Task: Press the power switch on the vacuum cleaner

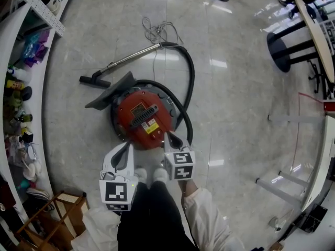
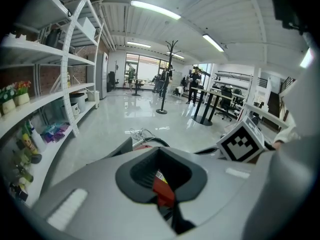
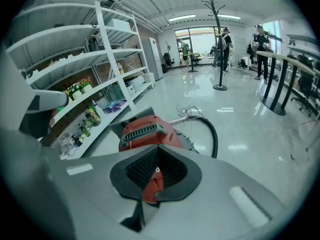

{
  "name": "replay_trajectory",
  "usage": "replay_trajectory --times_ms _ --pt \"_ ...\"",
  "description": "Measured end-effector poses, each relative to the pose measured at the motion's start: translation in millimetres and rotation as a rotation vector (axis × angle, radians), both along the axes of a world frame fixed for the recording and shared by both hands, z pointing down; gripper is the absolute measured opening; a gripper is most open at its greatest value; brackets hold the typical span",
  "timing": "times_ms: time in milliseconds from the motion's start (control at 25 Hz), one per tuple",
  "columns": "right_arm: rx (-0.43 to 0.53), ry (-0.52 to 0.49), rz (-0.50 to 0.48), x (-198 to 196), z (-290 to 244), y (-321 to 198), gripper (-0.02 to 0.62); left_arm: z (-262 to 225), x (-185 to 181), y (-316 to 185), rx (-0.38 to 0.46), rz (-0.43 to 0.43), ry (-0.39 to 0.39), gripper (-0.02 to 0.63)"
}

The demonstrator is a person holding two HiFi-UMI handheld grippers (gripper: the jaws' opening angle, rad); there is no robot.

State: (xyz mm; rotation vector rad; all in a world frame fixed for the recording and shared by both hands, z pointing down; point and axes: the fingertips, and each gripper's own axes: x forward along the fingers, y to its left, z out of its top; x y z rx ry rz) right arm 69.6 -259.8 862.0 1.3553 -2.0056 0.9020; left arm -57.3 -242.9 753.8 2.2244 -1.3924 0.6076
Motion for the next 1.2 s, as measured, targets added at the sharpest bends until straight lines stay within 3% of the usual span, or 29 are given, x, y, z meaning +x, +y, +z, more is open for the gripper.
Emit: replay_trajectory --times_ms 920,1200 --pt "0.213 -0.042 0.108 31 -189 19 0.002 -124 -10 15 0.126 0.039 -0.03 0.0" --pt "0.263 -0.044 0.09 38 -250 31 0.002 -174 -5 12 0.178 0.034 -0.022 0.0"
